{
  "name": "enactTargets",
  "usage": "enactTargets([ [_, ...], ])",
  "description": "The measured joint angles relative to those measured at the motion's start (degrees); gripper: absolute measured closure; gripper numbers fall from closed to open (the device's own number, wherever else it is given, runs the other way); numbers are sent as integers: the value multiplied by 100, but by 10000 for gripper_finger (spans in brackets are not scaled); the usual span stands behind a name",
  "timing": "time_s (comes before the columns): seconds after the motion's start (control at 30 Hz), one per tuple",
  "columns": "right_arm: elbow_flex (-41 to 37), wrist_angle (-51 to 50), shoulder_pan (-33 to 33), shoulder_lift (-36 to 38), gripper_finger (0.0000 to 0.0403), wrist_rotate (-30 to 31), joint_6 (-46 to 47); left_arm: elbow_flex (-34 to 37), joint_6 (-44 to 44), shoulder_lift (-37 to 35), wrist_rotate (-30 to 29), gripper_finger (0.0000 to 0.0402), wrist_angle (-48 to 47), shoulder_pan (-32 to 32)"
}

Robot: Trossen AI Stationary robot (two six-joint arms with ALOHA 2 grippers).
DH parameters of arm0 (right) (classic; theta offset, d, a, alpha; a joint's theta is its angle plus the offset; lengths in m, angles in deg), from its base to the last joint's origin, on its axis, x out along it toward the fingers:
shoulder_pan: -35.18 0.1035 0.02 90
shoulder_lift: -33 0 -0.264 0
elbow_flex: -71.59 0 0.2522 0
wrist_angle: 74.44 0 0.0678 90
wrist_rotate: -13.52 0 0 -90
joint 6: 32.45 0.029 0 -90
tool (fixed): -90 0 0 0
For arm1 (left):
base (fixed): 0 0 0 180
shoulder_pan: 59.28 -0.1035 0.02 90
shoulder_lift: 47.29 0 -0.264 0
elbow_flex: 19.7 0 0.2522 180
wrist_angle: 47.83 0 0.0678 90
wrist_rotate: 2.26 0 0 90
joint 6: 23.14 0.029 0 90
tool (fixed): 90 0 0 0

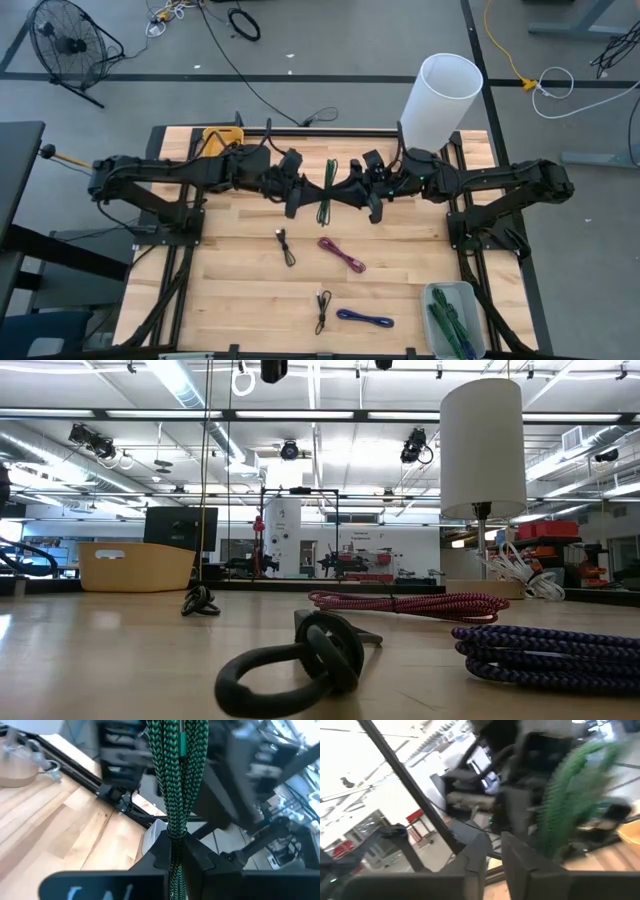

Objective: Pick & Place USB Port
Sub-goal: Put the green charger cable into the gray bin

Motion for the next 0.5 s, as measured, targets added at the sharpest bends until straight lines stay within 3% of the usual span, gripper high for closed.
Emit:
enactTargets([
  [0.23, 0, -47, 0, 0, 293, -100, 112, -9, -74, -111, 213, 381, -4, -170],
  [0.5, 0, -75, -111, 0, 282, -110, 110, 2, -93, -267, 343, 382, -174, -83],
])
